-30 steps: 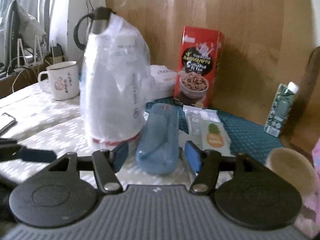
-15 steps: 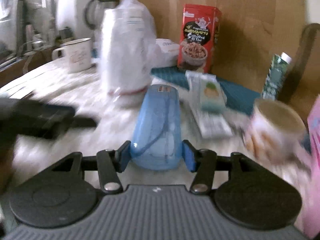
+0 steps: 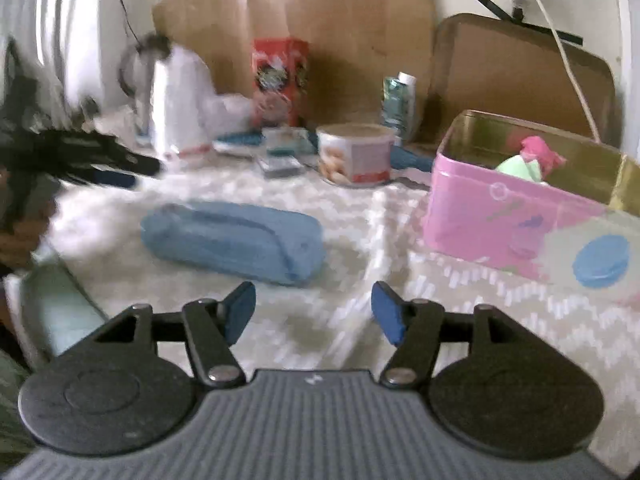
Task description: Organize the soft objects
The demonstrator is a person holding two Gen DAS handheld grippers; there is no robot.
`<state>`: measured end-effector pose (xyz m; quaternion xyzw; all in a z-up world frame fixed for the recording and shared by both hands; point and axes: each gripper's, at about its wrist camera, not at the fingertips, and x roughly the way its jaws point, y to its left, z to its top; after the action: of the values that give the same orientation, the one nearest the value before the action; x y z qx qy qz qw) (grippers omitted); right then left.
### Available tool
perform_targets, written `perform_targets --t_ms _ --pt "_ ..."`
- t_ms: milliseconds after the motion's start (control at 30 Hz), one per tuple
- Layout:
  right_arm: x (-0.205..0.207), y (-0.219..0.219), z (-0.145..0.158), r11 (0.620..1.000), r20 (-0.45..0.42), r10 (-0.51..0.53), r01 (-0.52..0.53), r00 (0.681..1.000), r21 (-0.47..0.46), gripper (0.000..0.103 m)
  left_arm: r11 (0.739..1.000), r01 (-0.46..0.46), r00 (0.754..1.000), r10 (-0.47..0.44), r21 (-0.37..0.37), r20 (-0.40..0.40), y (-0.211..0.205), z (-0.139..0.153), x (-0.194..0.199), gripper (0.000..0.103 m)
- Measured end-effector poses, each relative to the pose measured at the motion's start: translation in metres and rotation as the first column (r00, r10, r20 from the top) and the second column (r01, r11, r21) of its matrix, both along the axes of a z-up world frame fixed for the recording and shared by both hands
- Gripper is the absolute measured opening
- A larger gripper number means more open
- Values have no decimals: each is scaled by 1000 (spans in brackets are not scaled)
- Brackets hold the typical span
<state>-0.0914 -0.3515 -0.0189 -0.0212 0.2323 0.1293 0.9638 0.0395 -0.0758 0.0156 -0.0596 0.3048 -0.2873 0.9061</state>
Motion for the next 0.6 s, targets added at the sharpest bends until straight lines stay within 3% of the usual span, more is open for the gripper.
perform_targets --t_ms 100,167,300,400,467,500,600 --pt "7 15 -2 999 6 18 -17 1000 -41 68 997 48 999 -48 59 10 -22 3 -15 85" --pt "11 20 -5 998 11 25 -24 1000 -62 76 996 47 999 -48 79 2 -27 4 -23 88" --pt "23 15 -3 996 13 62 -61 998 -69 81 997 58 997 -56 54 -44 -24 3 -29 88" --pt "32 13 -2 993 -12 99 -99 995 -70 83 996 77 993 -72 49 -96 -29 -6 -22 77" --pt "40 15 -5 991 -49 113 -116 992 -72 81 993 117 985 -119 -29 -128 -31 -11 -16 66" --pt "42 16 -6 990 -66 114 -119 991 -73 81 990 128 978 -135 -58 -156 -33 -12 -13 66" --pt "36 15 -6 993 -54 86 -91 995 -79 76 989 143 981 -145 -21 -128 -49 -9 -15 67"
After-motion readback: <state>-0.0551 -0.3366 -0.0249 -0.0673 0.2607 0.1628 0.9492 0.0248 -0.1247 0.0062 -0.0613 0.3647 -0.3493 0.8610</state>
